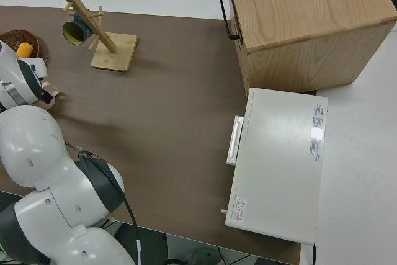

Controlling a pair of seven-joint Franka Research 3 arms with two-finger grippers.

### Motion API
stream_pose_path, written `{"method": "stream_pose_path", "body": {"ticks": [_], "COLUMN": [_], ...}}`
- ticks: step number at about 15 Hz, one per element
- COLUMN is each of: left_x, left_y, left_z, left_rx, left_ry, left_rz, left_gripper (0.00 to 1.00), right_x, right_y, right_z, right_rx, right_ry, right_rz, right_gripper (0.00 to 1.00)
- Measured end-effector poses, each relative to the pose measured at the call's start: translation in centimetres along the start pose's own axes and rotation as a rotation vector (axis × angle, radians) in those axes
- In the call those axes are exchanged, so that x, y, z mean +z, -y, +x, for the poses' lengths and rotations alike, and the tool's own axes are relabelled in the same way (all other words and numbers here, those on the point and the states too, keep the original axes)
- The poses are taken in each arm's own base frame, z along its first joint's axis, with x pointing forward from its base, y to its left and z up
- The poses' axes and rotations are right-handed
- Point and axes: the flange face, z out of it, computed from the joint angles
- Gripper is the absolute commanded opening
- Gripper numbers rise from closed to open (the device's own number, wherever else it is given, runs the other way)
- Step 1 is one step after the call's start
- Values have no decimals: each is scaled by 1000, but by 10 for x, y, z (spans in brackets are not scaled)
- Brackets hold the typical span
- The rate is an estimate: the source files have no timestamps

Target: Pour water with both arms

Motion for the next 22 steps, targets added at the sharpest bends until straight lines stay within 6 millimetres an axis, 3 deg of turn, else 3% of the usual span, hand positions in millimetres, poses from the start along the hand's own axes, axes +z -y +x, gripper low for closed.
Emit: {"method": "stream_pose_path", "body": {"ticks": [3, 6, 12, 17, 22], "left_x": [2, 8, 29, 46, 63], "left_y": [0, -1, -26, -44, -50], "left_z": [-1, -4, -6, -8, -9], "left_rx": [0, 3, 47, 74, 82], "left_ry": [4, 19, 61, 79, 120], "left_rz": [0, 0, -24, -41, -43], "left_gripper": [0, 0, 0, 0, 0], "right_x": [-14, -33, -83, -151, -234], "right_y": [-5, -24, -91, -162, -226], "right_z": [6, 22, 86, 141, 166], "right_rx": [-56, -209, -405, -496, -476], "right_ry": [-9, -25, -16, 9, 28], "right_rz": [-65, -179, -365, -459, -449], "right_gripper": [990, 990, 990, 990, 990]}}
